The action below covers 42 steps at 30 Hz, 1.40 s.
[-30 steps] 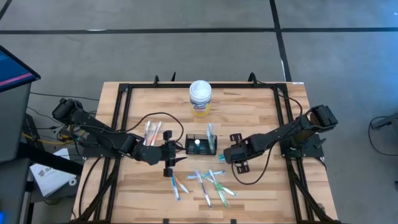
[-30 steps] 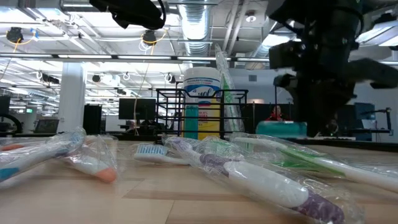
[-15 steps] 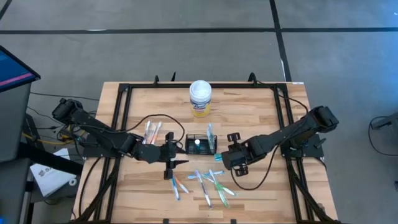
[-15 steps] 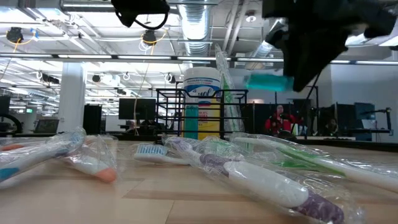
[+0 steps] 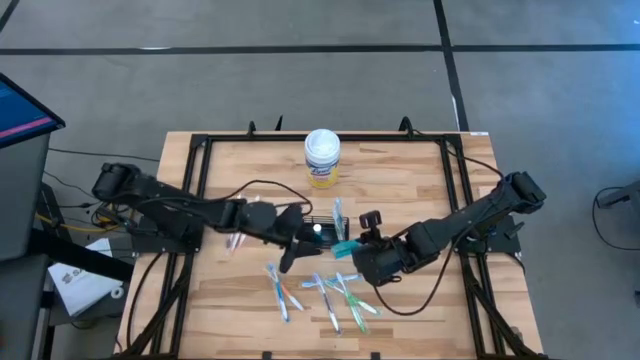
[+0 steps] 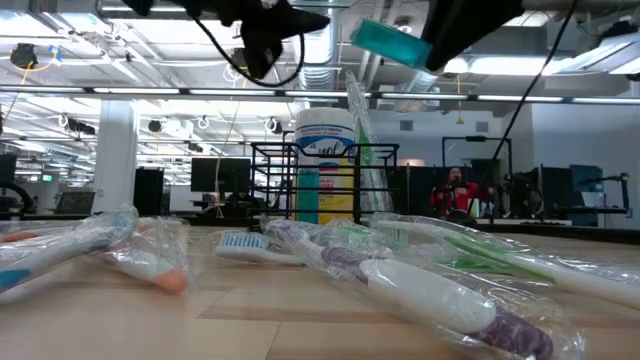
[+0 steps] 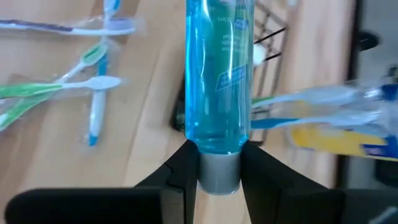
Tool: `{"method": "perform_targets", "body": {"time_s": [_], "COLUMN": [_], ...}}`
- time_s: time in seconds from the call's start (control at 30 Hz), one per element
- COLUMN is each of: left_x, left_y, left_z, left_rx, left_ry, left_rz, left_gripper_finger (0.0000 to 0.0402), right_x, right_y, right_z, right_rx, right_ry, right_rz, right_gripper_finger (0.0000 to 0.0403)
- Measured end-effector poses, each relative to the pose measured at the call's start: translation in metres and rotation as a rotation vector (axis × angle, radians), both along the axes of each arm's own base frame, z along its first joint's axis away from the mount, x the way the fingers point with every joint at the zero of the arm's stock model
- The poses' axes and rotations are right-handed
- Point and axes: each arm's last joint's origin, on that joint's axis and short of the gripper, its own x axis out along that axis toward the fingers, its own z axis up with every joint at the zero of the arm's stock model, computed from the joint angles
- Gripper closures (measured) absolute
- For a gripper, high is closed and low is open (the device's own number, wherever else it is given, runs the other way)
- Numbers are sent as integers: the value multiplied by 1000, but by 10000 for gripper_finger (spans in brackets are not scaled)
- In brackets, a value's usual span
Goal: Pick & Place toothbrushing station
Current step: Put the blue mouthwash into the black mesh organizer
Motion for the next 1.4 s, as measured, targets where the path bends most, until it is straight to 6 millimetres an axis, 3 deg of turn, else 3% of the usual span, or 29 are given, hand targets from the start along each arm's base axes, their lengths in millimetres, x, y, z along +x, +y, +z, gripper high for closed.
{"method": "perform_targets", "body": {"time_s": [0.27,0.47,1.4], "left_x": [12,18,23], "left_y": [32,45,43], "left_z": [-10,-18,-16], "left_rx": [-180,-288,-505], "left_ry": [37,63,70], "left_rz": [28,42,-36], "left_gripper_finger": [259,259,258], "right_x": [0,3,16], "right_y": [-1,0,4], "right_z": [1,2,6], "right_rx": [-32,-38,-182], "right_ry": [-11,-34,-112], "right_rz": [-4,18,122], "right_gripper_finger": [316,316,316]}}
